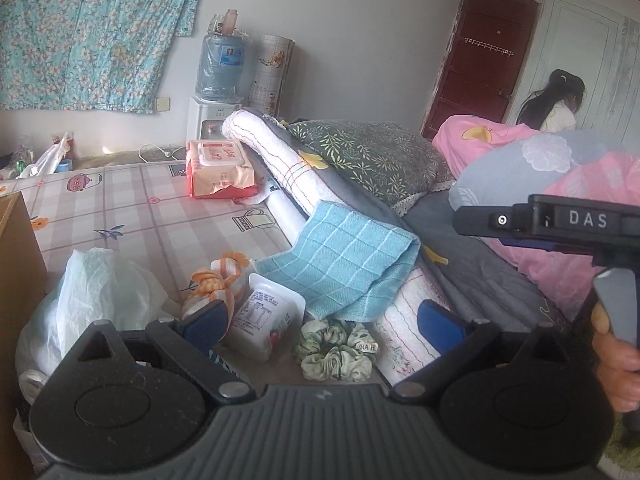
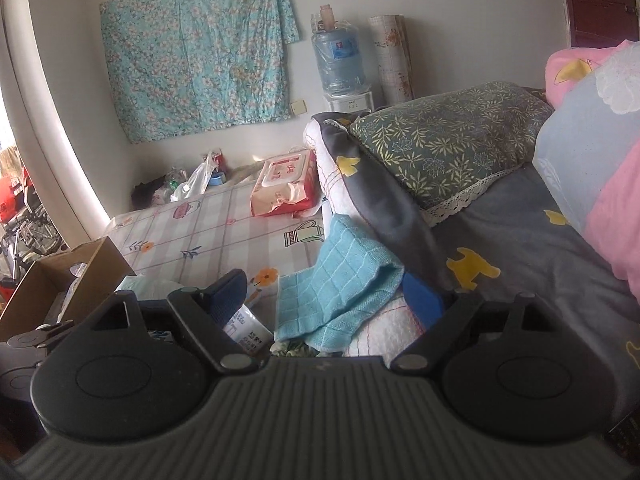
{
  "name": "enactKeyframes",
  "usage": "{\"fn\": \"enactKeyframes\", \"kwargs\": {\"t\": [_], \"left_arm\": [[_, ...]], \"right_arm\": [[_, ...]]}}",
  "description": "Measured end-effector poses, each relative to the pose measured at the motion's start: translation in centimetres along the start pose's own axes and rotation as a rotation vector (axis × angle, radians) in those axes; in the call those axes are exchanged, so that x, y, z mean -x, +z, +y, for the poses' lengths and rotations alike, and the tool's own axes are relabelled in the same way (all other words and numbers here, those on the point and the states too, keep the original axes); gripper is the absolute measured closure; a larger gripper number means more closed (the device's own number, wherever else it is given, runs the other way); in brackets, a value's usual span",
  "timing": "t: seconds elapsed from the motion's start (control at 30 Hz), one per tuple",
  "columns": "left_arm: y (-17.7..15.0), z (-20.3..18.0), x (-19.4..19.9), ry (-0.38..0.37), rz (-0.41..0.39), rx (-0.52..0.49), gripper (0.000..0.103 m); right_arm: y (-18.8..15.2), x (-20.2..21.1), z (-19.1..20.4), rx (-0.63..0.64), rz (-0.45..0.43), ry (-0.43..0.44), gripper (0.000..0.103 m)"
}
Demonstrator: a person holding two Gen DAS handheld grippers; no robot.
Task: Organize soft objects
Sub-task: 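Reach the right tool to the blue checked towel and close on it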
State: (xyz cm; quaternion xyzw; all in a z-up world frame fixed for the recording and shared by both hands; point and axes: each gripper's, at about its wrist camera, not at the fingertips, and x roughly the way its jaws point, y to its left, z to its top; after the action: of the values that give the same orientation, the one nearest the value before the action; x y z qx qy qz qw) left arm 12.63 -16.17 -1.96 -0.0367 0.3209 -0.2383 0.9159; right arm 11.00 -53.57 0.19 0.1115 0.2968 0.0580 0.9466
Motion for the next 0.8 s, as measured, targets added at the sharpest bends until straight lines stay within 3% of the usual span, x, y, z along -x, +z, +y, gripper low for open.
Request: {"fn": "enactKeyframes", "kwargs": {"t": [0.13, 0.27, 0.33, 0.4, 0.43, 0.6, 0.73, 0.8], "left_arm": [[-0.6, 0.0, -1.4, -0.03, 0.02, 0.0, 0.003], [-1.1, 0.0, -1.8, -0.037, 0.028, -0.018, 0.005], [-1.3, 0.1, -1.9, -0.034, 0.036, -0.03, 0.005], [-1.4, 0.2, -2.1, -0.026, 0.05, -0.034, 0.006], [-1.6, 0.4, -2.1, -0.022, 0.056, -0.032, 0.006], [-2.3, 0.8, -2.1, -0.026, 0.078, -0.035, 0.006], [-2.7, 0.9, -2.0, -0.031, 0.091, -0.055, 0.006], [-2.9, 1.0, -1.6, -0.022, 0.084, -0.068, 0.006]], "right_arm": [[1.3, -5.8, -1.4, 0.003, 0.061, -0.052, 0.02], [1.2, -11.3, -2.5, 0.011, 0.12, -0.11, 0.031], [0.9, -13.4, -2.9, 0.019, 0.155, -0.127, 0.038], [0.5, -14.8, -3.0, 0.032, 0.182, -0.158, 0.055], [0.3, -15.1, -2.9, 0.037, 0.184, -0.169, 0.058], [0.0, -14.1, -2.0, 0.131, 0.128, -0.188, 0.089], [-0.7, -12.6, 0.5, 0.323, 0.082, -0.14, 0.091], [-1.2, -11.4, 2.0, 0.42, 0.074, -0.05, 0.092]]}}
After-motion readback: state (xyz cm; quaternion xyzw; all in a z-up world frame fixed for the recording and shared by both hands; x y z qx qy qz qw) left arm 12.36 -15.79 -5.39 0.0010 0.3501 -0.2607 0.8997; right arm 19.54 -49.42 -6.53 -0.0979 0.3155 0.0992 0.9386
